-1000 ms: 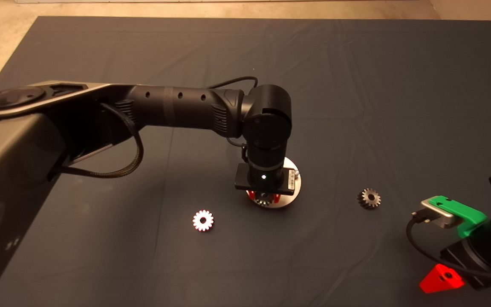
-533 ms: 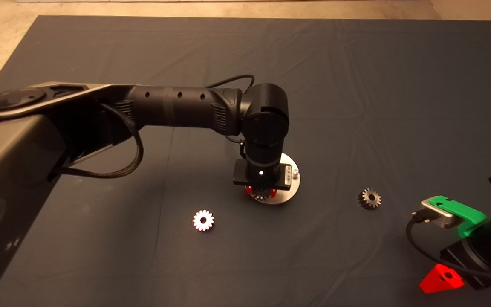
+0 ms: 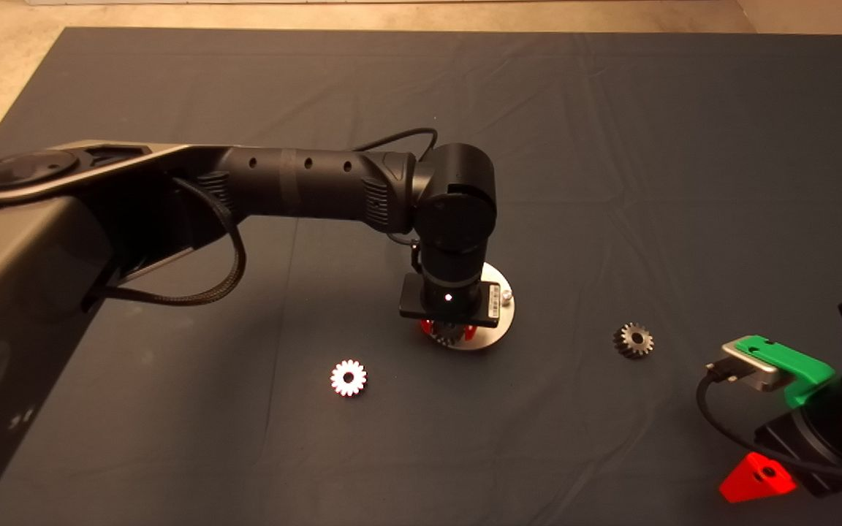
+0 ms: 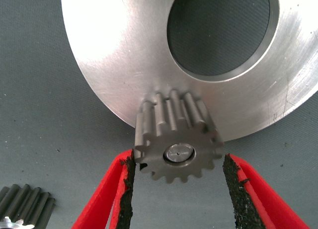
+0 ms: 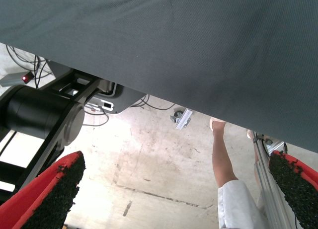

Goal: Install three planetary gears onto the carrier pins

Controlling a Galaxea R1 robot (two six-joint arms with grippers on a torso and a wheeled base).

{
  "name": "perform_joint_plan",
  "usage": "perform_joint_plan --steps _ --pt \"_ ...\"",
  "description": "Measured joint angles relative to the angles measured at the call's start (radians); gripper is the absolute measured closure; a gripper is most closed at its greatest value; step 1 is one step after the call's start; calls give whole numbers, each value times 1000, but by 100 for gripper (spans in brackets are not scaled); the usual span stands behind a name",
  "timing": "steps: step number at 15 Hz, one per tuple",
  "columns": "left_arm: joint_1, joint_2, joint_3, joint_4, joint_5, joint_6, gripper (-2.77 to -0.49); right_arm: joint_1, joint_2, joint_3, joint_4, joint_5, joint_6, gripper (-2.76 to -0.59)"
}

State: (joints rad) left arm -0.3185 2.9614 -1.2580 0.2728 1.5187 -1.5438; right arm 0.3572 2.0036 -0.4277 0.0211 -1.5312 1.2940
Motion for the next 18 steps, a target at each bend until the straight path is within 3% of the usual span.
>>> perform_joint_plan --steps 5,6,9,10,13,15,16,18 --pt "-4 -2 34 0 0 -17 -131 0 0 0 0 0 0 -275" --pt "-18 -1 55 -1 0 -32 -137 0 0 0 0 0 0 -275" --pt "-139 0 102 1 1 -72 -146 0 0 0 0 0 0 -275" --pt "-146 0 111 2 1 -76 -151 0 0 0 0 0 0 -275" --pt "-117 -6 172 9 1 -120 -161 0 0 0 0 0 0 -275" --pt "-120 -31 250 56 1 -166 -175 0 0 0 0 -1 0 -275" --pt "-120 -58 305 83 1 -181 -175 0 0 0 0 -1 0 -275" --pt "-120 -154 404 103 -2 -206 -188 0 0 0 0 0 0 -275"
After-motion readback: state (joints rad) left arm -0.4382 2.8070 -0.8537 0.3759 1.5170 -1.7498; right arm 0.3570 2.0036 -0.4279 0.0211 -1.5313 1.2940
